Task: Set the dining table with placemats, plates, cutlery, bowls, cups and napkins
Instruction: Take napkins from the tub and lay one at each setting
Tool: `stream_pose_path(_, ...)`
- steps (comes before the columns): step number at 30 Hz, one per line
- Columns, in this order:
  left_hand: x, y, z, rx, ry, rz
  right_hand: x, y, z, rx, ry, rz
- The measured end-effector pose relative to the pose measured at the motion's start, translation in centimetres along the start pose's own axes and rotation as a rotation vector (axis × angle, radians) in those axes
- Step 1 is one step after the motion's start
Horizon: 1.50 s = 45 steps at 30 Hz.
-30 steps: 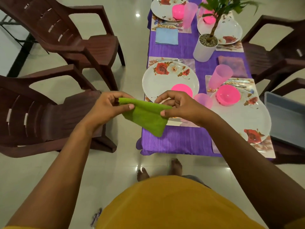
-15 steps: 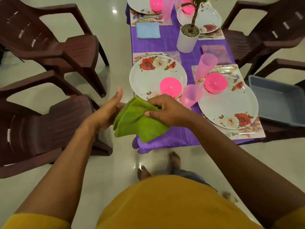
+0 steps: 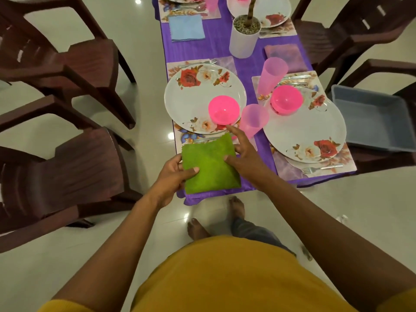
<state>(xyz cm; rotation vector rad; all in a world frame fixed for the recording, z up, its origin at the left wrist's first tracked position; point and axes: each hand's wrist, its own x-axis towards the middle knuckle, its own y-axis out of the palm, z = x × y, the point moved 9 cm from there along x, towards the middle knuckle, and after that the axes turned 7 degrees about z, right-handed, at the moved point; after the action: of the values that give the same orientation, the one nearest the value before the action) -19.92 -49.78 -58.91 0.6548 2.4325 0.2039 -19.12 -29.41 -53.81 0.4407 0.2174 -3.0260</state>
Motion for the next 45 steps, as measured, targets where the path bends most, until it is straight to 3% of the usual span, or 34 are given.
stream_pose_path(9, 0.6, 0.8, 2.6, 0.360, 0.105, -0.100, -0.9, -1.3, -6.9, -0.235, 0.264, 0.095)
stream_pose_path(16, 1.2, 1.9, 3.3, 0.843, 0.053, -0.202, -0.6, -0.5, -7.9, -0.627, 0.131, 0.226)
stream_pose_path(24, 1.8, 2.3, 3.0, 1.116, -0.031, -0.239, 0.4, -0.4, -9.1, -0.827, 0.093, 0.244)
stream_pose_path(30, 1.5, 1.8, 2.4, 1.158, -0.071, -0.316, 0.1, -1.0, -8.2, -0.898, 0.102, 0.091)
stream_pose_path(34, 1.3, 1.9, 0.9, 1.203, 0.000, -0.336, 0.3, -1.6, -5.2, -0.889, -0.078, -0.135)
stream_pose_path(45, 2.2, 3.0, 1.4, 1.332, -0.045, -0.183, 3.1, 0.6, -6.0, -0.840, -0.042, -0.023)
